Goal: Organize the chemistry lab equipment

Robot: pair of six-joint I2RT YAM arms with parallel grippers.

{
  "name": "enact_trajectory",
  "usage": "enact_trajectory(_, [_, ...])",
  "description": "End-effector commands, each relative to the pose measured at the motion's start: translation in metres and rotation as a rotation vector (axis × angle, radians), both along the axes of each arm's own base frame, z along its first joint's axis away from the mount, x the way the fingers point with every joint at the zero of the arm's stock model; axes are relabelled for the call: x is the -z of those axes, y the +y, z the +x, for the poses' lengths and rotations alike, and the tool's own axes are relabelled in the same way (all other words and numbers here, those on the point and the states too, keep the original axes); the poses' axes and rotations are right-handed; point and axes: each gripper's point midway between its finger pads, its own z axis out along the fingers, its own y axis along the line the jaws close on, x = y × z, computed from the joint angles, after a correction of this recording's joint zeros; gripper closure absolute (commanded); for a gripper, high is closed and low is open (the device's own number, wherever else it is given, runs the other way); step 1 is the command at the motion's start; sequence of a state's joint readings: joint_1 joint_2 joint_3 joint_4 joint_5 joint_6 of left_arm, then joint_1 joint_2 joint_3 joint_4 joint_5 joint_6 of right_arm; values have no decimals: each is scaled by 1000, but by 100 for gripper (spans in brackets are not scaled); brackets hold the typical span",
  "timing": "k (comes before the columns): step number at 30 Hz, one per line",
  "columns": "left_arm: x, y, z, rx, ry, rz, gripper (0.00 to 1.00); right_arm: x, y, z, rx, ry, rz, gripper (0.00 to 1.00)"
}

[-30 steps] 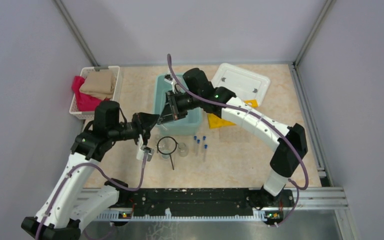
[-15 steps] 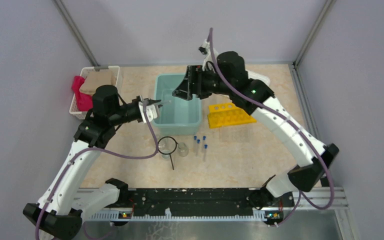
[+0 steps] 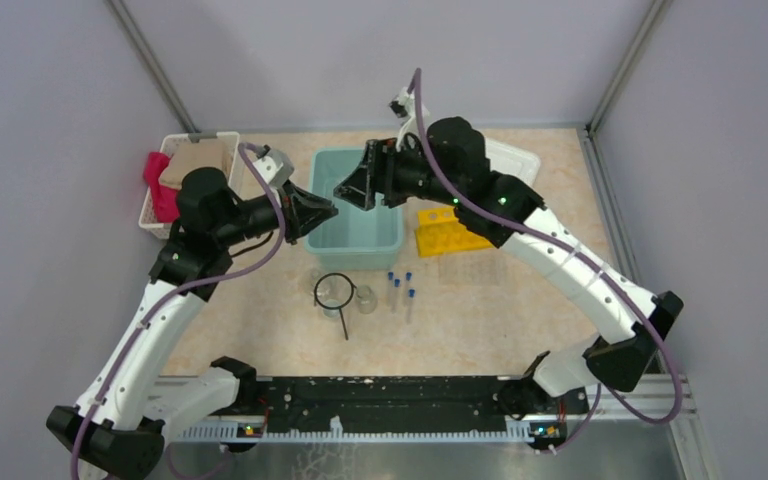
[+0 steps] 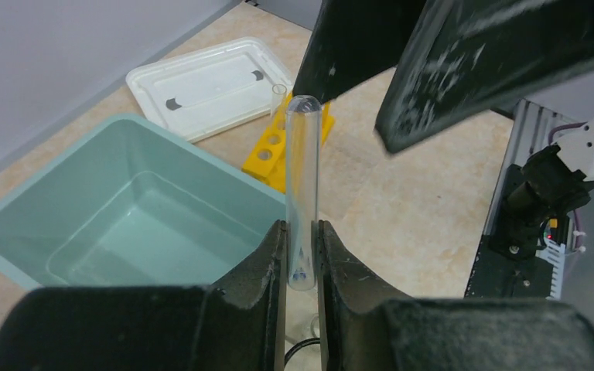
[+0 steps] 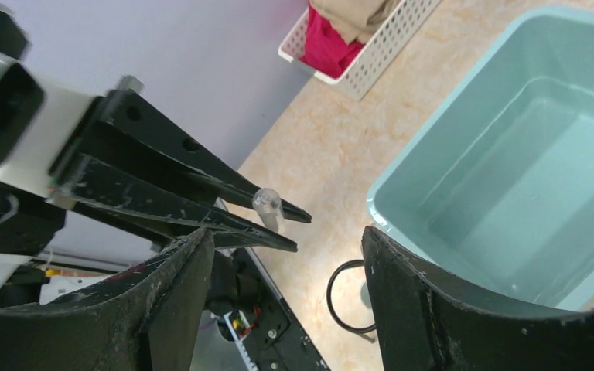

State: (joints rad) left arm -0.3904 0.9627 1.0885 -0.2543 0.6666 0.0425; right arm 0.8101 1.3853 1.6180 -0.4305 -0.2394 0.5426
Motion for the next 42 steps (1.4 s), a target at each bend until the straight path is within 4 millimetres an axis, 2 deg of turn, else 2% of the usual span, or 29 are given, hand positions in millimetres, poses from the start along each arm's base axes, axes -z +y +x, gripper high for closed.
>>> enact_trajectory(1, [-10,-7,-10,30,65,-82,100,-17,15,-1,-8,-55,17,32])
enact_trajectory(5, [-8,-8,-12,41,76,-85,100,-11,26,2,-18,-36,15,34])
enact_trajectory(9, [-1,-8,-13,46,92,-75,100,-8,32,8,-16,-31,14,42])
enact_trajectory(13, [5,-7,-13,39,99,-68,100,-7,36,10,-24,-25,5,58])
enact_trajectory(18, [3,-6,-10,25,89,-68,100,-1,37,9,-30,-16,-8,77])
enact_trajectory(20, [1,-6,-9,20,85,-71,100,4,36,9,-33,-11,-23,78])
enact_trajectory(23, [-2,-6,-8,16,82,-80,100,8,36,7,-39,-1,-36,73])
enact_trajectory(29, [-1,-7,-6,10,100,-88,100,13,36,8,-41,11,-50,73])
enact_trajectory(31, [0,-6,-6,6,103,-88,100,12,37,7,-43,12,-52,77])
enact_trajectory(34, [1,-5,-6,2,95,-76,98,11,37,6,-53,12,-59,93])
enact_trajectory(35, [2,-5,-4,-3,95,-72,94,11,36,6,-51,11,-65,98])
enact_trajectory(36, [2,-4,-4,-8,98,-69,86,12,34,6,-47,11,-73,100])
enact_trajectory(38, [4,-5,-3,-6,113,-63,54,16,27,8,-19,1,-106,100])
enact_trajectory(40, [7,-6,-2,-7,137,-54,33,22,12,14,43,-4,-159,100])
enact_trajectory(42, [9,-5,1,-19,153,-46,8,28,-8,22,117,-12,-215,100])
